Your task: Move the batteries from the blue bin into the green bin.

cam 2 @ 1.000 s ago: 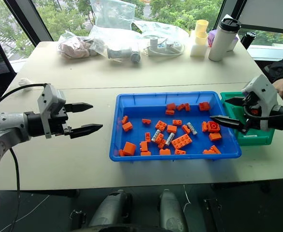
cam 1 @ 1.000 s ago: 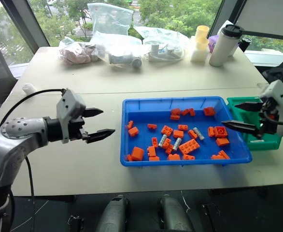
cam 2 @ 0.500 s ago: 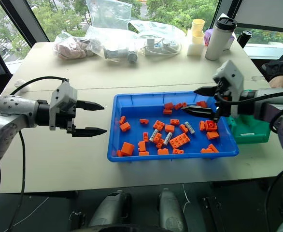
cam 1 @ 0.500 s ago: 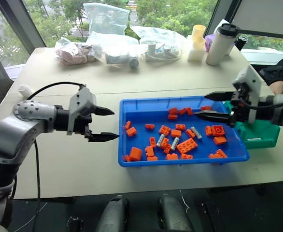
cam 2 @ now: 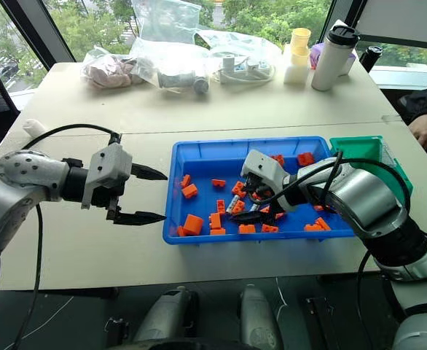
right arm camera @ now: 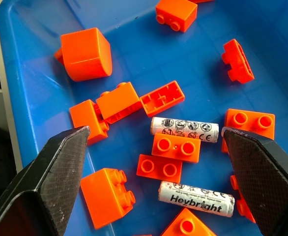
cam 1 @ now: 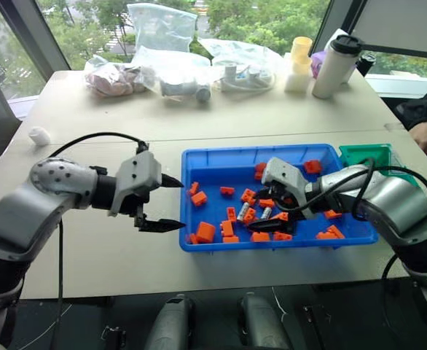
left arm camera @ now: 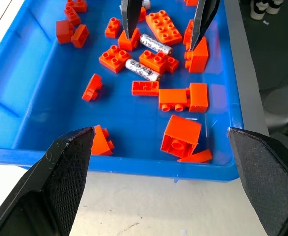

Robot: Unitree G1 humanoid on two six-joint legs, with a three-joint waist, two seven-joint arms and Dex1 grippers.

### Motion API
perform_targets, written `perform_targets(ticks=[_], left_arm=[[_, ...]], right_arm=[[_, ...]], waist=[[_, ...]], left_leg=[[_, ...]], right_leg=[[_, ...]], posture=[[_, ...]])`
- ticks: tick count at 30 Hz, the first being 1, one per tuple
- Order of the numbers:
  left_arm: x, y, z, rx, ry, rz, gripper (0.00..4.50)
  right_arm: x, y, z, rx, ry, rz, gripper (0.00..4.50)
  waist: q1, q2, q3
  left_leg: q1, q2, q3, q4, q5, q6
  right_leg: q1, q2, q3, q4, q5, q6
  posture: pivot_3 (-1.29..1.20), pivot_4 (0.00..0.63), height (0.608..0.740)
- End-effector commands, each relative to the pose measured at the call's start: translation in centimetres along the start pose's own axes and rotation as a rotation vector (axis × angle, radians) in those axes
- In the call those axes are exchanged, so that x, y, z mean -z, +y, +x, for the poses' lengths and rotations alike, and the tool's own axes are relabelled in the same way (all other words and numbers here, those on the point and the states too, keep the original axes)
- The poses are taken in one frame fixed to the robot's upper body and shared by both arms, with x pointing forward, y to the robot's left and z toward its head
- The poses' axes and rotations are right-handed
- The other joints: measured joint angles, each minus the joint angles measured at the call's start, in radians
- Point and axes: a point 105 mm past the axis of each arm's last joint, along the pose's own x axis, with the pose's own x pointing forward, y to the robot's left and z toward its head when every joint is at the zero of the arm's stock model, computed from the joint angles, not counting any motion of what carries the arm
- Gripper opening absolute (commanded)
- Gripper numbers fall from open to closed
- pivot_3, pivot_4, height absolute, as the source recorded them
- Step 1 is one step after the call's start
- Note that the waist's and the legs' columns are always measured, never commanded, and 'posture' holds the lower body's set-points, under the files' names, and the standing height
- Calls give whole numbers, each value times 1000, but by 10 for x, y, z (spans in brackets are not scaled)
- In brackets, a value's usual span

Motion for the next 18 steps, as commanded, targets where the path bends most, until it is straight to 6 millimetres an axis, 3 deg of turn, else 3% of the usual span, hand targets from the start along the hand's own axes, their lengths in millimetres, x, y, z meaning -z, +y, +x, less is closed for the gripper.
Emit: perform_targets(ticks=[1, 9, 12, 17, 18], left_arm=[[-7, 2, -3, -55, -24, 23, 4500], [-5, 5, 0, -87, -27, 14, 4500], [-5, 7, 2, -97, -34, 13, 4500], [-6, 8, 4, -101, -31, 16, 4500], [-6, 9, 4, -101, -30, 16, 4500]], right_arm=[[2, -1, 6, 6, 39, -12, 4460], [9, -13, 19, 31, 85, 14, 4460], [10, -17, 26, 49, 95, 5, 3547], [4, -13, 25, 30, 72, -10, 1166], [3, -13, 24, 28, 71, -16, 1168]], waist=[[0, 0, 0], [-1, 0, 0], [-1, 0, 0], [-1, 0, 0], [0, 0, 0]], left_leg=[[0, 0, 0, 0, 0, 0], [0, 0, 0, 0, 0, 0], [0, 0, 0, 0, 0, 0], [0, 0, 0, 0, 0, 0], [0, 0, 0, 0, 0, 0]], right_leg=[[0, 0, 0, 0, 0, 0], [0, 0, 0, 0, 0, 0], [0, 0, 0, 0, 0, 0], [0, 0, 0, 0, 0, 0], [0, 0, 0, 0, 0, 0]], posture=[[0, 150, 740], [0, 150, 740], [0, 150, 740], [0, 150, 740], [0, 150, 740]])
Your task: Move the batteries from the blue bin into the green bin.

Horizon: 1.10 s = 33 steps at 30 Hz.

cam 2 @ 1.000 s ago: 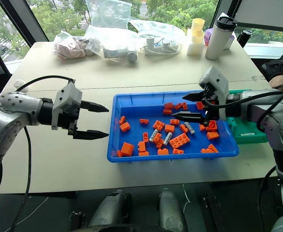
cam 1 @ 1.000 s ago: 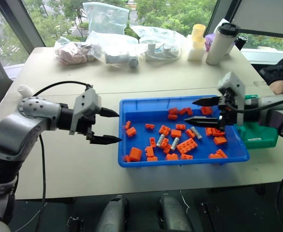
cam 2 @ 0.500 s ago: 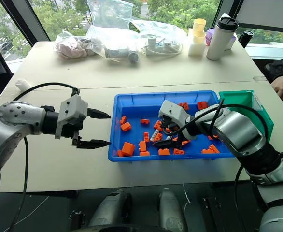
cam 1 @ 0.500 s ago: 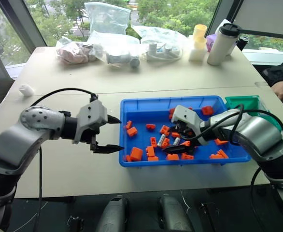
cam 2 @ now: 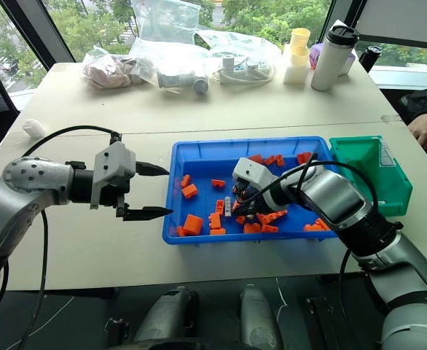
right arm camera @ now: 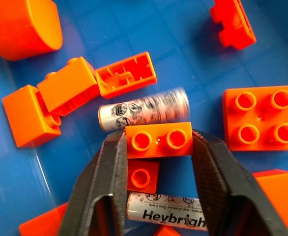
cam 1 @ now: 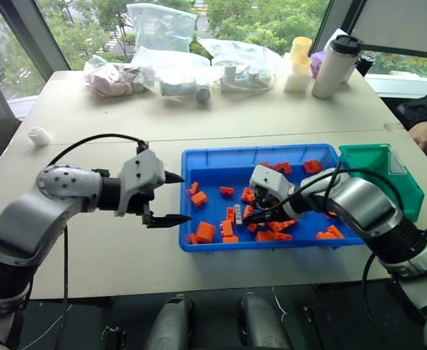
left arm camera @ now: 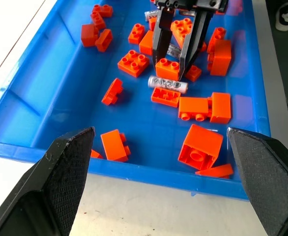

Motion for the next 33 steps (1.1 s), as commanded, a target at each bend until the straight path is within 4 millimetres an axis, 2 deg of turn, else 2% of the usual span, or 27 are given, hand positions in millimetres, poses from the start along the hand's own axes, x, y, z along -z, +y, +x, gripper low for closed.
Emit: perform_targets(ticks=[1, 6, 7, 9, 11, 12, 15, 17, 18, 20, 21, 24, 29, 33], left_arm=[[-7, 3, -1, -17, -7, 35, 4500], [-7, 5, 0, -15, -6, 36, 4500], [-7, 5, 0, -16, -6, 36, 4500], [-6, 7, 1, -15, -7, 35, 4500], [-6, 7, 4, -12, -10, 36, 4500], [-6, 7, 5, -8, -11, 36, 4500], [-6, 7, 7, 1, -15, 39, 4500], [-6, 7, 7, 2, -15, 38, 4500], [-6, 8, 7, 2, -15, 38, 4500], [-5, 8, 7, 1, -13, 37, 4500], [-4, 8, 7, 2, -13, 37, 4500], [-4, 8, 7, 6, -14, 38, 4500], [-4, 7, 7, 9, -13, 41, 4500], [-7, 8, 7, -7, -19, 33, 4500]], right_arm=[[-12, 3, -7, -1, -33, -51, 1168], [-21, -7, -26, 49, -67, -110, 1168], [-27, -19, -32, 105, -91, -112, 1168], [-38, -54, -47, 285, -159, -72, 1168], [-38, -72, -50, 365, -182, -48, 1168], [-35, -74, -48, 366, -175, -56, 1668], [-28, -69, -42, 338, -155, -109, 3242], [-33, -66, -42, 317, -174, -157, 4184], [-39, -62, -43, 297, -201, -183, 4476], [-53, -49, -48, 227, -275, -254, 4476], [-57, -36, -50, 157, -310, -308, 4476], [-53, -7, -51, -29, -312, -379, 4476], [-44, 10, -35, -172, -243, -514, 4476], [-36, 8, -16, -259, -170, -626, 4476]], waist=[[0, 0, 0], [0, 0, 0], [0, 0, 0], [-3, 0, 0], [-3, 0, 0], [-3, 0, 0], [1, 0, 0], [0, 0, 0], [0, 0, 0], [-4, 0, 0], [-4, 0, 0], [-2, 0, 0], [0, 0, 0], [-5, 0, 0]], left_leg=[[0, 0, 0, 0, 0, 0], [0, 0, 0, 0, 0, 0], [0, 0, 0, 0, 0, 0], [0, 0, 0, 0, 0, 0], [1, 0, 1, 0, 0, 0], [1, 0, 0, 0, 0, 0], [0, 0, 0, -1, 0, 0], [0, 0, 0, -1, 0, 0], [0, 0, 1, -1, 0, 0], [0, 0, 1, -1, 0, 0], [0, 0, 1, -1, 0, 0], [0, 0, 0, -1, 0, 0], [1, 0, 0, 0, 0, 0], [1, 0, 1, 0, 0, 0]], right_leg=[[0, 0, 0, 0, 0, 0], [0, 0, 0, 0, 0, 0], [0, 0, 0, 0, 0, 0], [0, 0, 0, 0, 0, 0], [0, 0, 0, 1, 0, 0], [0, 0, 0, 2, 0, 0], [-1, 0, 0, 1, 0, 0], [-1, 0, 0, 1, 0, 0], [-1, 0, 0, 1, 0, 0], [-1, 0, 0, 1, 0, 0], [-1, 0, 0, 1, 0, 0], [-1, 1, 0, 2, 0, 0], [0, 0, 0, 2, 0, 0], [0, 1, 0, 2, 0, 0]], posture=[[0, 150, 740], [0, 150, 740], [0, 150, 740], [0, 150, 740], [0, 150, 740], [0, 150, 740], [0, 150, 740], [0, 150, 740], [0, 150, 740], [0, 150, 740], [0, 150, 740], [0, 150, 740], [0, 150, 740], [0, 150, 740]])
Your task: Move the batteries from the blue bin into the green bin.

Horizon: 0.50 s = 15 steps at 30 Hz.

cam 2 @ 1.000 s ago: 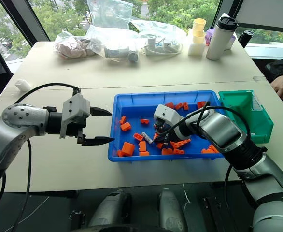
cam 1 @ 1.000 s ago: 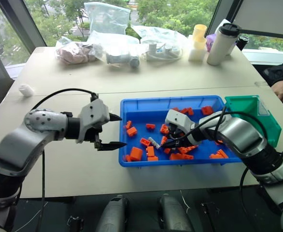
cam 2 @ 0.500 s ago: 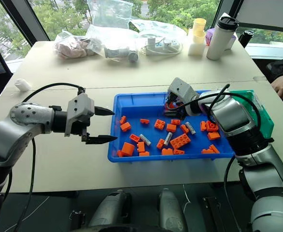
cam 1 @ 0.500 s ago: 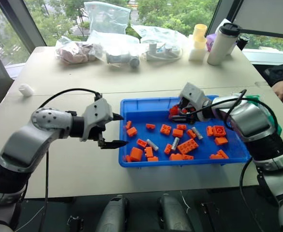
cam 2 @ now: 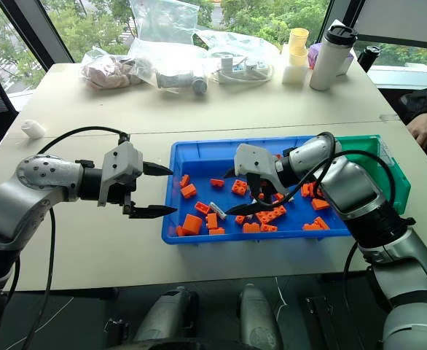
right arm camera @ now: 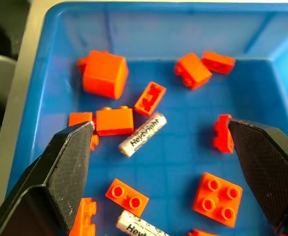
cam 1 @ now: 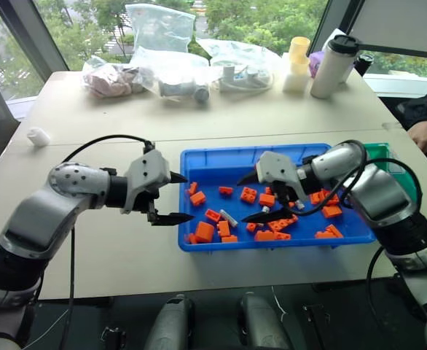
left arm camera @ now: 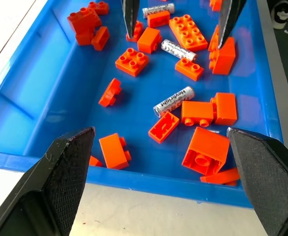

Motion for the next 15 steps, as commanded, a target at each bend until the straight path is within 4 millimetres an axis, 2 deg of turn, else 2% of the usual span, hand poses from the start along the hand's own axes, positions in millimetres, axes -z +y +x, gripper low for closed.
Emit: perform_targets(ticks=[1, 7, 15], left_arm=[[-12, 3, -4, -35, -25, 31, 4500], [-10, 0, -8, -69, -16, 1, 4500], [-11, 0, -11, -94, -8, -6, 4500]], right_arm=[[5, -3, 5, -75, 48, -110, 4476], [22, -11, 25, -157, 148, -258, 4476], [21, -20, 37, -250, 149, -310, 4476]], waist=[[-1, 0, 0], [0, 0, 0], [1, 0, 0]], left_leg=[[0, 0, 0, 0, 0, 0], [0, 0, 0, 0, 0, 0], [0, 0, 0, 0, 0, -1]], right_leg=[[0, 0, 0, 0, 0, 0], [0, 0, 0, 1, 0, 0], [-1, 0, 0, 1, 0, 0]], posture=[[0, 150, 740], [0, 150, 740], [0, 150, 740]])
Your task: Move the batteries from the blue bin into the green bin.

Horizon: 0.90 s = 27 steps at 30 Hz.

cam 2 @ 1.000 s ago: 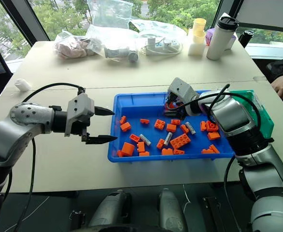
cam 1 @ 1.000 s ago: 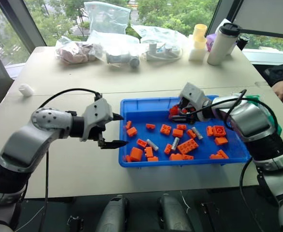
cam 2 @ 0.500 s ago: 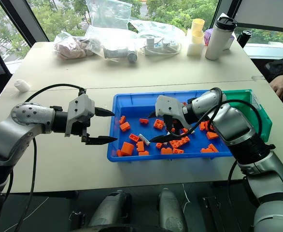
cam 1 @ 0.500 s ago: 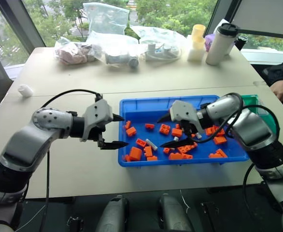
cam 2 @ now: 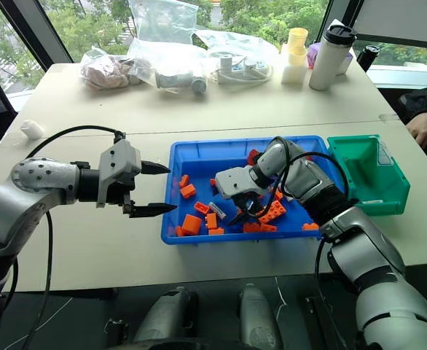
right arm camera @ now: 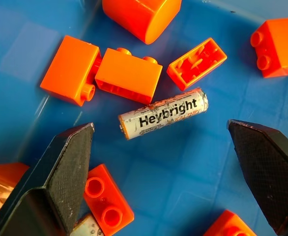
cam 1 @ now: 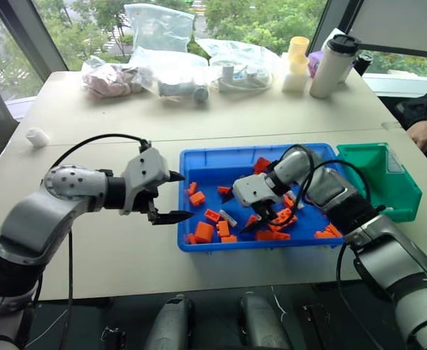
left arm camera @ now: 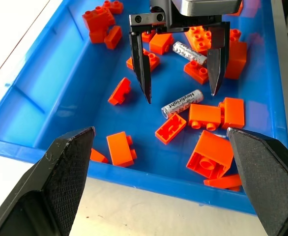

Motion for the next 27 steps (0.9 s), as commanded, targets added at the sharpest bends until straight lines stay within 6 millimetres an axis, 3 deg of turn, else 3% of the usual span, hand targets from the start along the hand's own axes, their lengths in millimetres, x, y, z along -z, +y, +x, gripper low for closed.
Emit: perform_targets(ticks=[1, 11, 14, 17, 23, 27], left_arm=[[-9, 1, -7, -27, -16, 31, 4500], [-7, -1, -9, -47, -4, 24, 4500], [-7, -2, -10, -50, 0, 25, 4500], [-6, -2, -10, -50, 6, 25, 4500], [-5, -3, -11, -46, 10, 27, 4500], [-7, -3, -10, -40, -1, 29, 4500]], right_arm=[[-5, -5, -2, -23, 0, -53, 4476], [0, -9, 13, -102, 20, -131, 4476], [0, -11, 16, -103, 20, -150, 3552], [-2, -12, 16, -100, 12, -157, 2182], [2, -13, 8, -58, 24, -150, 2181], [5, -19, -19, 70, 21, -103, 2181]], waist=[[1, 0, 0], [-3, 0, 0], [-3, 0, 0], [-3, 0, 0], [-2, 0, 0], [3, 0, 0]], left_leg=[[0, 0, 0, 0, 0, 0], [1, 0, 0, 0, 1, -2], [1, 0, 0, -1, 1, -1], [1, 0, 0, -1, 1, -2], [1, 0, 0, -1, 1, -2], [1, -1, 0, 0, 1, -2]], right_leg=[[0, 0, 0, 0, 0, 0], [0, 0, 0, 0, 0, 0], [0, 0, 0, 0, 0, 0], [0, 0, 0, 1, 0, 0], [0, 0, 0, 1, 0, 0], [0, -1, 0, 1, 0, 0]], posture=[[0, 150, 740], [0, 150, 740], [0, 150, 740], [0, 150, 740], [0, 150, 740], [0, 150, 740]])
